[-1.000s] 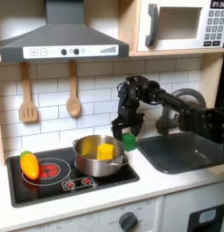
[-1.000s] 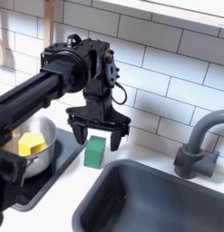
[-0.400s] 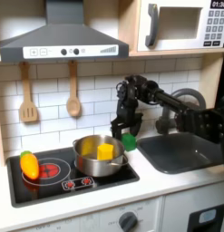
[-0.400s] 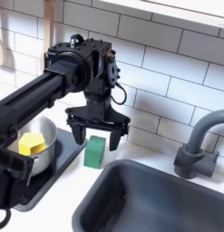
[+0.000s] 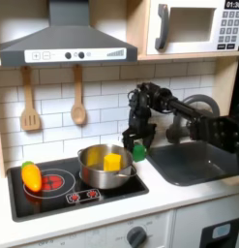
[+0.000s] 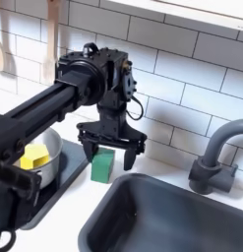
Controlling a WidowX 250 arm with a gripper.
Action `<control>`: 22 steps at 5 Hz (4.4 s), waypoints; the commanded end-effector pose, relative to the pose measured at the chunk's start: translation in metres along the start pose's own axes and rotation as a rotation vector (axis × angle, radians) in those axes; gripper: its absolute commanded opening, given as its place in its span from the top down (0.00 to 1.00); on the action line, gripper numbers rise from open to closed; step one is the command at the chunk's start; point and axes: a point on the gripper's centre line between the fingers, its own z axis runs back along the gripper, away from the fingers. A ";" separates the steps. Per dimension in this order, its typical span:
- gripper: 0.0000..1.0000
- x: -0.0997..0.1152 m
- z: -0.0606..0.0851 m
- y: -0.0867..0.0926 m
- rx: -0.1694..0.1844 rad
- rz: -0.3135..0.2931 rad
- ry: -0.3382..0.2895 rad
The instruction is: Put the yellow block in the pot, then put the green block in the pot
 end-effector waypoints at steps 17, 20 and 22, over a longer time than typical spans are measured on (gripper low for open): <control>1.00 -0.042 0.076 0.061 0.074 0.076 -0.077; 1.00 -0.039 0.087 0.089 0.090 0.164 -0.094; 1.00 -0.033 0.093 0.107 0.100 0.213 -0.121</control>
